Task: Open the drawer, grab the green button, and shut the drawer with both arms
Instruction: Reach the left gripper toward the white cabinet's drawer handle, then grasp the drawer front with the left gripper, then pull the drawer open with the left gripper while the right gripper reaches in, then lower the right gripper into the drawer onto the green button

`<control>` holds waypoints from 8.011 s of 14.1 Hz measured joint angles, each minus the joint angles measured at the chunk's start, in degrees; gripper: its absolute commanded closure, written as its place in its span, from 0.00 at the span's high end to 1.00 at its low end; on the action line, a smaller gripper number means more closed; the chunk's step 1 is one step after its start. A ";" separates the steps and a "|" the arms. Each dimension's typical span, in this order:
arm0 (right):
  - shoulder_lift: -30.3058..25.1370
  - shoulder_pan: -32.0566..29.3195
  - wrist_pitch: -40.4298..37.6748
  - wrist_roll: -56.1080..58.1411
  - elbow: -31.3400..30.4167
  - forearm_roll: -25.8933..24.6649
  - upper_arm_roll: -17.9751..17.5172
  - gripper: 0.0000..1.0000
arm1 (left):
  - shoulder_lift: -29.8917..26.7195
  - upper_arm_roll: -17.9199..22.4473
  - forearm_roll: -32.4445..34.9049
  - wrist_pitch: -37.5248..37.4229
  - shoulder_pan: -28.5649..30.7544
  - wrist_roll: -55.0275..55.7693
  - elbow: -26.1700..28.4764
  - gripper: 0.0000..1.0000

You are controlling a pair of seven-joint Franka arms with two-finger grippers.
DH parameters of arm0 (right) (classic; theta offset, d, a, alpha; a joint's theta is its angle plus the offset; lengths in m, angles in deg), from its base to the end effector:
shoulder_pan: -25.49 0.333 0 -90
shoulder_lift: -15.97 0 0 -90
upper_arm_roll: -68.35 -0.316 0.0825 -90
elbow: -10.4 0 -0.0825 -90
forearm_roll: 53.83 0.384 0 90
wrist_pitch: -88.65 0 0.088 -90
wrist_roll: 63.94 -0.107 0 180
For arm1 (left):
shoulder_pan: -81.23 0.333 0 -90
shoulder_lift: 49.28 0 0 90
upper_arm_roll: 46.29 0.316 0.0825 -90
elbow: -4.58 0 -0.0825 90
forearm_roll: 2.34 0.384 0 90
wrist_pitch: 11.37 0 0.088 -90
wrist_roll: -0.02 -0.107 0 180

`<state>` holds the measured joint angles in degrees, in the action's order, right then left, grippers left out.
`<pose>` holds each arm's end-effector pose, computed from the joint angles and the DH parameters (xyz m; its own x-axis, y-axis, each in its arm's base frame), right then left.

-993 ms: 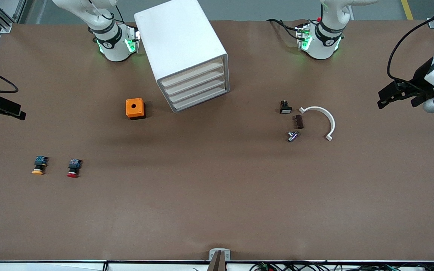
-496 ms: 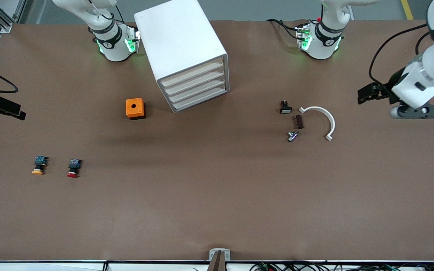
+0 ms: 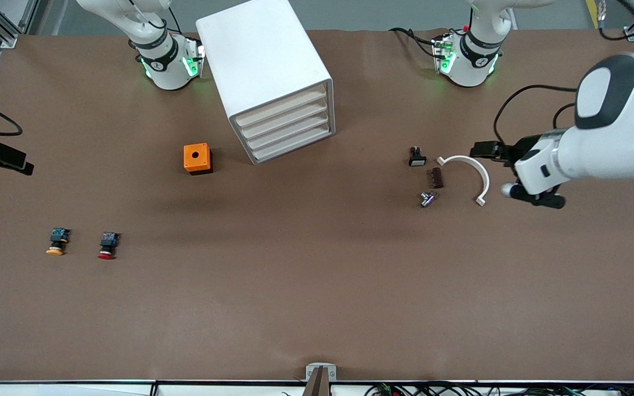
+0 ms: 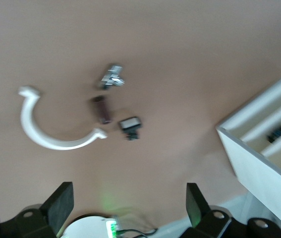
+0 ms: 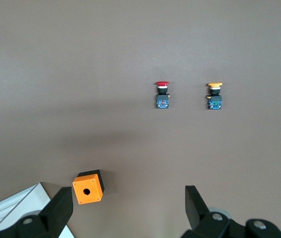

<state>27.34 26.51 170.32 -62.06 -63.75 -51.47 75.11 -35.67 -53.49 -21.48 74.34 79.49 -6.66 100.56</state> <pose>0.5980 -0.0470 0.6268 0.9960 -0.0604 -0.0652 -0.0618 -0.9979 -0.0200 0.5711 -0.1221 0.4442 0.8903 -0.2834 -0.3565 -0.1385 -0.9142 0.3809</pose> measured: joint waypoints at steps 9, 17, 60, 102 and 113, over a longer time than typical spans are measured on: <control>0.00 -0.09 -0.06 0.00 0.06 -0.07 0.09 1.00 | 11.52 -10.62 -13.25 6.17 -1.06 -11.69 1.01 1.00; 0.00 -0.10 -0.06 0.00 0.07 -0.08 0.11 1.00 | 19.59 -15.98 -31.68 19.32 -3.01 -24.77 8.95 1.00; 0.00 -0.15 -0.01 0.00 0.10 -0.09 0.29 1.00 | 33.54 -16.64 -71.13 33.37 -22.34 -58.16 11.98 0.00; 11.78 34.31 12.48 -80.66 -2.92 6.23 -1.30 1.00 | 28.64 -4.55 -5.77 23.15 -8.30 2.10 -14.07 1.00; 14.96 44.57 21.73 -98.47 -12.45 6.46 -1.39 1.00 | 22.46 -4.14 14.73 20.64 -9.05 27.27 -14.34 1.00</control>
<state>42.30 71.08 192.05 -160.53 -76.20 -45.02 73.73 -13.21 -57.63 -6.74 94.98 70.44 20.61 86.22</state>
